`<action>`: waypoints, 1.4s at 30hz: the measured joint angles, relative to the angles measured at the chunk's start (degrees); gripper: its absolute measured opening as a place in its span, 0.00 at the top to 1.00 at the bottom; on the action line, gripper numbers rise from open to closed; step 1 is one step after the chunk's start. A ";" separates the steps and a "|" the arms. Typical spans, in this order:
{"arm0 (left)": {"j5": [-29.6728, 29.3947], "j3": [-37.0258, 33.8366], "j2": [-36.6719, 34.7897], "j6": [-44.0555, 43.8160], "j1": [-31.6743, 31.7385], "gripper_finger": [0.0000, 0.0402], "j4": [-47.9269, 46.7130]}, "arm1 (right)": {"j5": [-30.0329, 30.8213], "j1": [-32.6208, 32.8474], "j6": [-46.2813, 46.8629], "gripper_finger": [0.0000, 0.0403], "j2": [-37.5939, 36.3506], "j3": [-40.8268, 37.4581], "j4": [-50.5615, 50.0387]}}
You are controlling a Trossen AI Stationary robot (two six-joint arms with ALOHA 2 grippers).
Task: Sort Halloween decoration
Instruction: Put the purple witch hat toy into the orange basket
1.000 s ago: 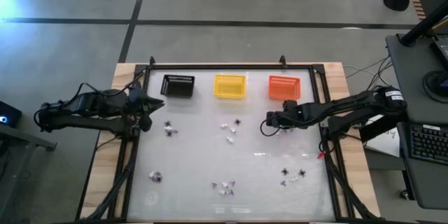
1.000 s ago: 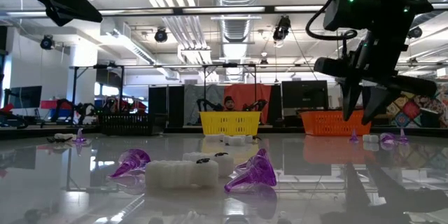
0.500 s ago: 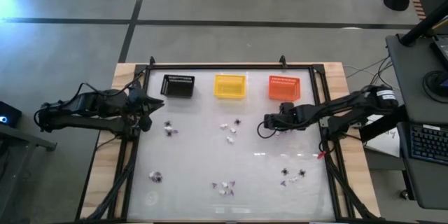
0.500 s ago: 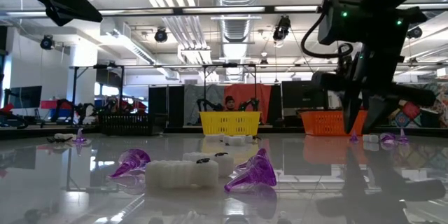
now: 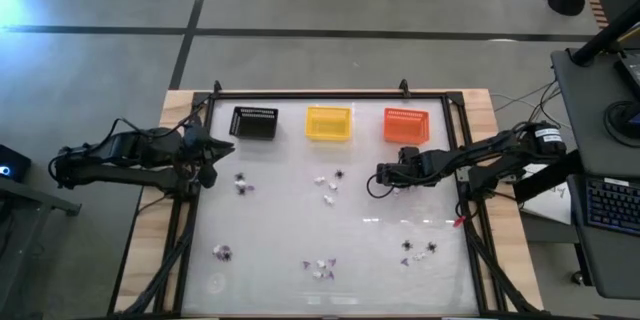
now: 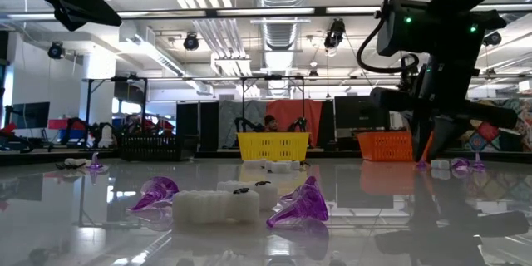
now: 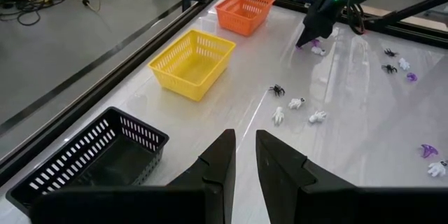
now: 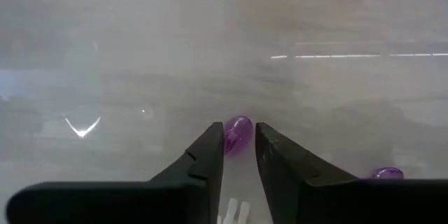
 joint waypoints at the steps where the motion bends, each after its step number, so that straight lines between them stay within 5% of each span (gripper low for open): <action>1: 0.00 0.00 0.00 0.00 -0.01 0.90 0.00 | 0.02 -0.01 -0.01 0.84 0.00 0.00 0.00; 30: 0.02 0.00 0.00 0.00 0.00 0.90 0.00 | -0.10 -0.01 -0.90 0.86 -0.02 0.00 0.00; 42: 0.04 0.00 0.00 0.00 -0.01 0.90 0.00 | -0.05 0.00 -1.97 0.98 -0.07 0.00 0.00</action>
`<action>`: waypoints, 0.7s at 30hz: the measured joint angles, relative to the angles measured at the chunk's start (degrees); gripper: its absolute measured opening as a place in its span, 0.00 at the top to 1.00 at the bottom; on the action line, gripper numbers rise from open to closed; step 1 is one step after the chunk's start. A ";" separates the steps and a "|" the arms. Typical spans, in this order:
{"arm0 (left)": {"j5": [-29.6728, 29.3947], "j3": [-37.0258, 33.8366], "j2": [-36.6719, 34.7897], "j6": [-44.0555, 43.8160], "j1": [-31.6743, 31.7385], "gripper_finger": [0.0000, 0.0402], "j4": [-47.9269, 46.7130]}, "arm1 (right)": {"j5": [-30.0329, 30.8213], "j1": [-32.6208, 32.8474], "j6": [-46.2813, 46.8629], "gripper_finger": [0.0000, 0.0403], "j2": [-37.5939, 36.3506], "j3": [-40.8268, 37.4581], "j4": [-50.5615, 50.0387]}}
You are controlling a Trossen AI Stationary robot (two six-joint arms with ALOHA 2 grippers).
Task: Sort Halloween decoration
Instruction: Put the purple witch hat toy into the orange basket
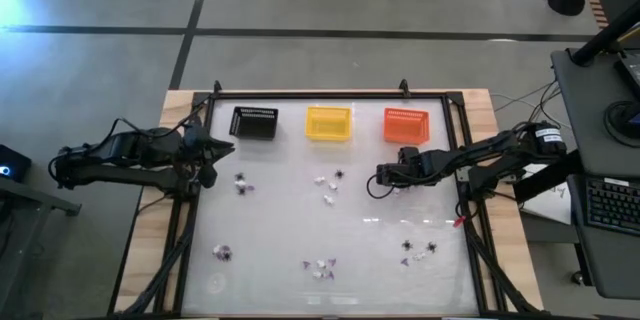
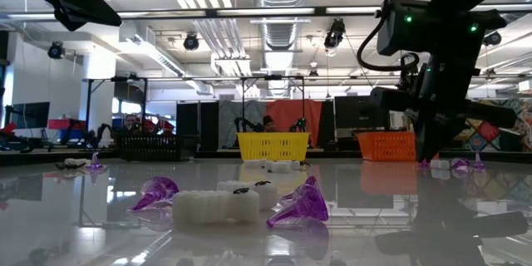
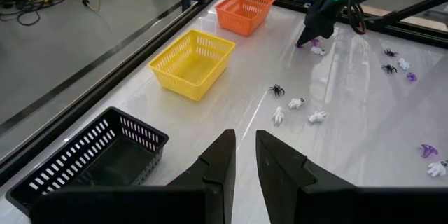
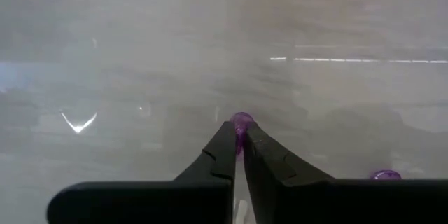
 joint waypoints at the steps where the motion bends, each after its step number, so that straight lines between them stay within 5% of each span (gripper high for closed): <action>1: -0.02 0.00 0.00 0.00 0.00 0.90 0.00 | 0.00 0.00 -0.10 0.98 0.00 -0.01 0.00; 9: 0.00 0.00 0.00 -1.00 0.00 0.90 -0.02 | 0.11 -0.01 -2.21 0.98 -3.00 1.90 -0.74; 13: -0.05 0.00 0.00 -1.08 0.00 0.90 0.00 | 4.83 -0.69 -5.77 0.98 -5.51 5.12 -2.98; 21: -4.81 0.00 0.02 -1.32 0.00 0.90 0.02 | 9.15 -8.88 -13.70 0.98 -10.13 7.93 -7.93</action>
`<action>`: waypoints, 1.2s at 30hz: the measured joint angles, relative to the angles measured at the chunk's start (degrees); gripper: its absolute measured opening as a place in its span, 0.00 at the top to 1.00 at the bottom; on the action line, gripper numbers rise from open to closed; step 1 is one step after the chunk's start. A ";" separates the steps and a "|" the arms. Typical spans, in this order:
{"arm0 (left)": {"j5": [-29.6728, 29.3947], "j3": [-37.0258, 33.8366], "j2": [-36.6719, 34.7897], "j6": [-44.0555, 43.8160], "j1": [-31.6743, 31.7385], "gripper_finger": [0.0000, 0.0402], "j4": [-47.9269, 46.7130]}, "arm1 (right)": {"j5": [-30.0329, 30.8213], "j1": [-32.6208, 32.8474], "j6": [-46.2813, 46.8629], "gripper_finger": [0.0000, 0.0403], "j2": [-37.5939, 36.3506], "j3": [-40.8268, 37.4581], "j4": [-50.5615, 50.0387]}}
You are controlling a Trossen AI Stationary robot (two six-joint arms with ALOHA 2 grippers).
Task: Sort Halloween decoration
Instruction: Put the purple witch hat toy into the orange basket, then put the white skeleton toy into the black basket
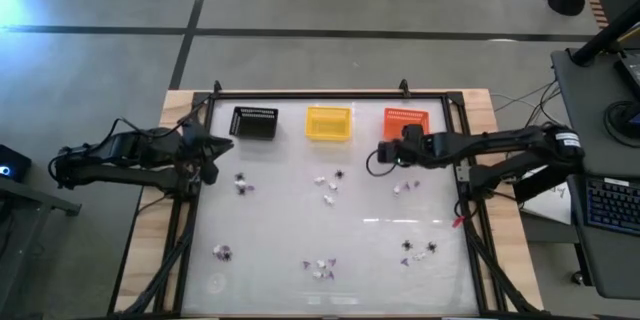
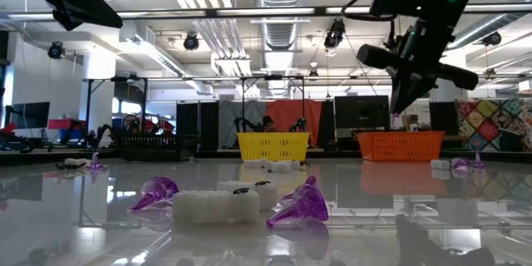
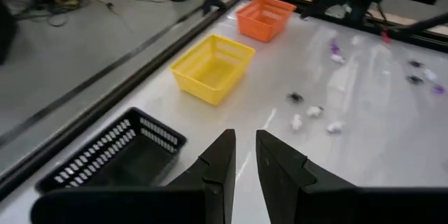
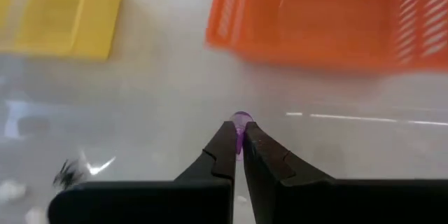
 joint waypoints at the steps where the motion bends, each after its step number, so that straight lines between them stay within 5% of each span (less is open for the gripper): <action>1: -0.99 0.00 0.00 -0.14 0.00 0.90 -0.01 | 0.00 -1.46 -1.18 0.98 -0.45 0.02 -0.17; 16: -2.73 0.00 0.00 -4.54 0.00 0.90 0.00 | -5.10 -21.88 -22.61 0.96 -2.31 0.07 0.71; 36: -2.69 0.00 0.00 -4.68 0.00 0.90 0.20 | -6.13 -25.65 -28.62 0.82 -2.29 0.07 3.85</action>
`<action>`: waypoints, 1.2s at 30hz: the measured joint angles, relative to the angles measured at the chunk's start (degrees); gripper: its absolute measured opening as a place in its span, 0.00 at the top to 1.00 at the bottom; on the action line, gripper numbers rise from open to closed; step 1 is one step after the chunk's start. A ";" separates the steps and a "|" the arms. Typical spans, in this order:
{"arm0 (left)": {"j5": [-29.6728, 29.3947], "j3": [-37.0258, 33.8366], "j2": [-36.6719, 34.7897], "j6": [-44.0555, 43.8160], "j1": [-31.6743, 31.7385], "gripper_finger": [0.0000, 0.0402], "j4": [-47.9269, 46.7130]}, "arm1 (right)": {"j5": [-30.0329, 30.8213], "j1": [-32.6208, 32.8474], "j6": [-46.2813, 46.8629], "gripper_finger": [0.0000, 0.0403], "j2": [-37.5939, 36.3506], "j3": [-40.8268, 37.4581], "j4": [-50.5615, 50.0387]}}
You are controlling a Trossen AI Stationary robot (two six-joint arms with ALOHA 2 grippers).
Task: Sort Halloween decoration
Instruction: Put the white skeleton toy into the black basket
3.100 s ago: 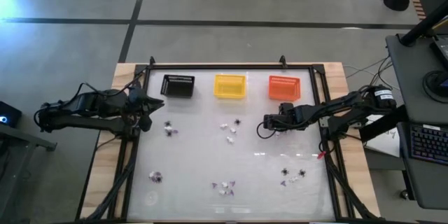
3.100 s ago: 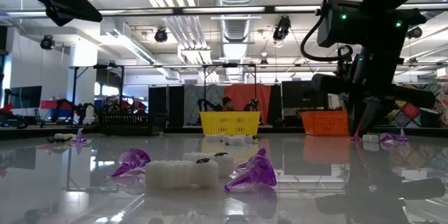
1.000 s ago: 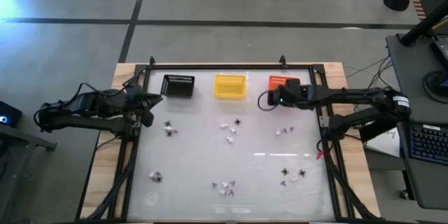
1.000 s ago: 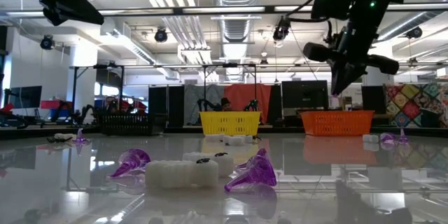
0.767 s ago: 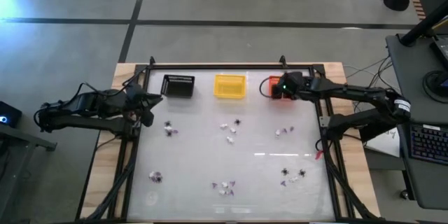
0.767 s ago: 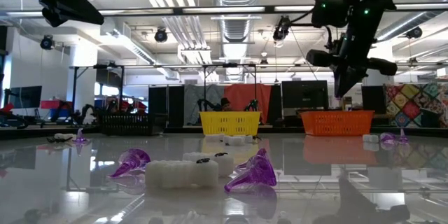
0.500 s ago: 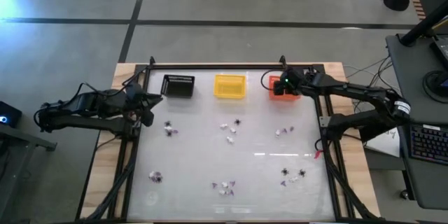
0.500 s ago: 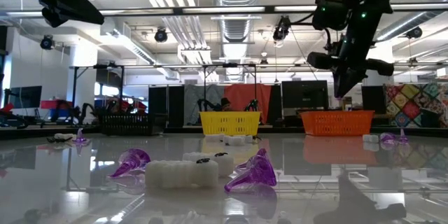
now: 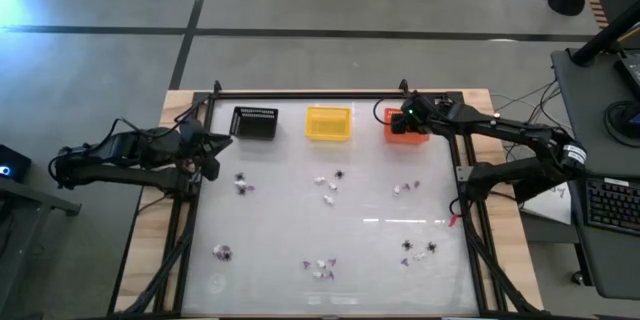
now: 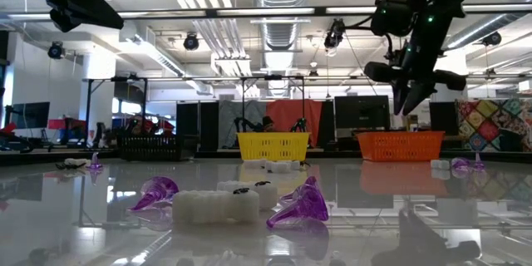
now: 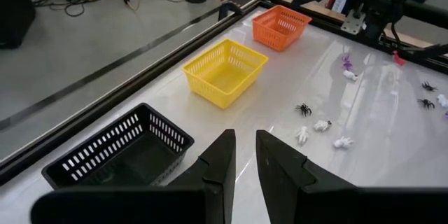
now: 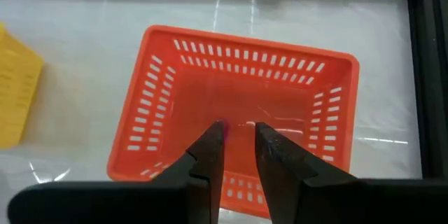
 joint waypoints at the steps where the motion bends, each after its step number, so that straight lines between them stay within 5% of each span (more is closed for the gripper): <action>1: 0.02 0.00 0.00 0.01 0.00 0.90 0.00 | 0.00 0.00 -0.01 0.81 0.00 0.00 0.37; 14: 7.70 -0.33 3.56 0.15 0.00 0.79 -0.37 | -0.02 0.00 -0.40 0.79 0.02 0.00 2.83; 36: 9.07 -0.45 21.48 -7.14 0.00 0.86 -9.07 | -4.98 0.02 -6.86 0.79 0.02 0.00 4.07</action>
